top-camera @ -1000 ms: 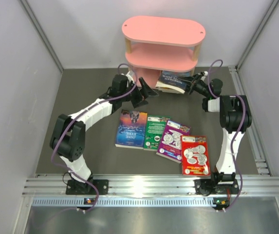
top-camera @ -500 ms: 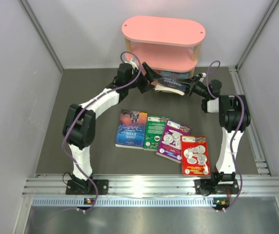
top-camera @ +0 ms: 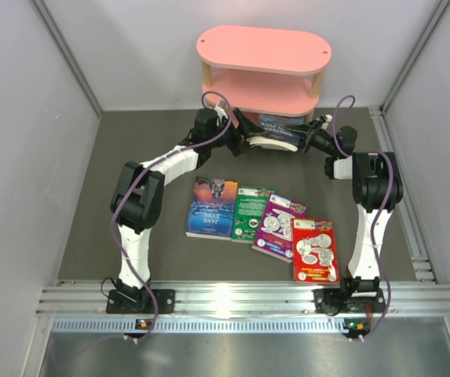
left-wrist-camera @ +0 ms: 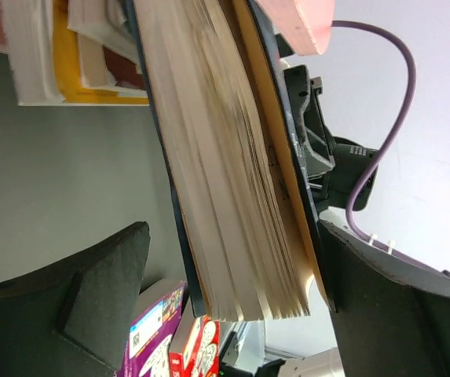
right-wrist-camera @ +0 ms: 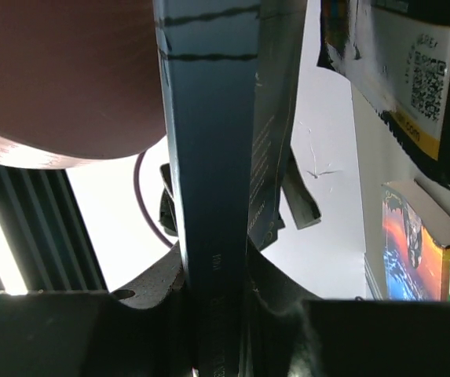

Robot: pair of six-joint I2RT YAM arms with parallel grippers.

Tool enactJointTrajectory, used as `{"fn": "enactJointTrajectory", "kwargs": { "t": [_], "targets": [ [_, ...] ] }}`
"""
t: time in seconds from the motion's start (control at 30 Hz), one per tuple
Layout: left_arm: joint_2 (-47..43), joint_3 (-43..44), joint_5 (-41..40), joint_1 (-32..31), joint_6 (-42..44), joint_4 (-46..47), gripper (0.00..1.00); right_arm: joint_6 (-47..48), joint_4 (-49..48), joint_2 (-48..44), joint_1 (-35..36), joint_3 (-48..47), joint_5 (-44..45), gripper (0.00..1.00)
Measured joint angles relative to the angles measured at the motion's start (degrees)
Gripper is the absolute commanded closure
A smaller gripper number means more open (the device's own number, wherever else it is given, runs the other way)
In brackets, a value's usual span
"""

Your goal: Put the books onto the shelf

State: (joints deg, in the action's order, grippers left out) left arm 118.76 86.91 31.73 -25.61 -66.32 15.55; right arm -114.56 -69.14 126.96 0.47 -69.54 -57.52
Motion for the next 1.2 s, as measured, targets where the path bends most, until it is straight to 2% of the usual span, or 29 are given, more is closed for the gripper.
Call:
{"fn": "enactJointTrajectory", "kwargs": {
  "t": [0.07,0.13,0.17,0.2,0.27,0.3,0.4,0.5,0.53,0.6,0.77,0.93,1.2],
  "targets": [
    [0.0,0.0,0.26,-0.04,-0.17,0.7,0.25,-0.09,0.0,0.07,0.0,-0.24,-0.02,1.0],
    [0.0,0.0,0.48,-0.04,-0.85,1.42,0.44,-0.09,-0.02,0.2,0.0,-0.42,0.02,1.0],
    [0.0,0.0,0.55,-0.04,-1.18,1.68,0.54,-0.09,0.04,0.26,0.0,-0.57,0.02,1.0],
    [0.02,0.0,0.48,-0.04,-1.33,1.81,0.71,-0.11,0.07,0.35,0.0,-0.68,-0.04,1.0],
    [0.02,0.02,0.44,0.11,-2.1,2.71,0.86,0.24,-0.02,0.59,0.0,-0.7,0.0,1.0],
    [0.02,0.09,0.33,0.13,-2.51,2.86,1.0,0.37,-0.09,0.81,0.0,-0.76,0.02,1.0],
    [0.31,0.13,0.17,0.13,-3.3,2.84,1.0,0.37,-0.13,1.22,0.0,-0.76,-0.02,1.0],
    [1.11,0.83,0.35,0.2,-3.45,2.86,1.0,0.42,-0.33,1.42,-0.02,-0.76,0.57,0.8],
    [1.33,1.18,0.33,0.2,-3.43,2.84,1.0,0.42,-0.39,1.46,-0.02,-0.76,0.79,0.65],
    [1.53,1.46,0.09,0.22,-3.39,2.8,1.0,0.26,-0.59,1.49,-0.02,-0.76,1.9,0.55],
    [2.01,1.68,-1.79,-0.02,-3.26,2.73,1.0,0.26,-1.22,1.49,0.0,-0.72,3.93,0.53],
    [4.74,5.66,-2.84,-0.11,-3.32,2.32,1.0,0.31,-1.53,1.22,0.0,0.35,5.18,0.53],
    [9.79,12.17,-6.21,-0.7,-4.17,0.59,1.0,0.02,-1.86,-6.23,0.04,11.91,4.72,0.55]
  ]
}}
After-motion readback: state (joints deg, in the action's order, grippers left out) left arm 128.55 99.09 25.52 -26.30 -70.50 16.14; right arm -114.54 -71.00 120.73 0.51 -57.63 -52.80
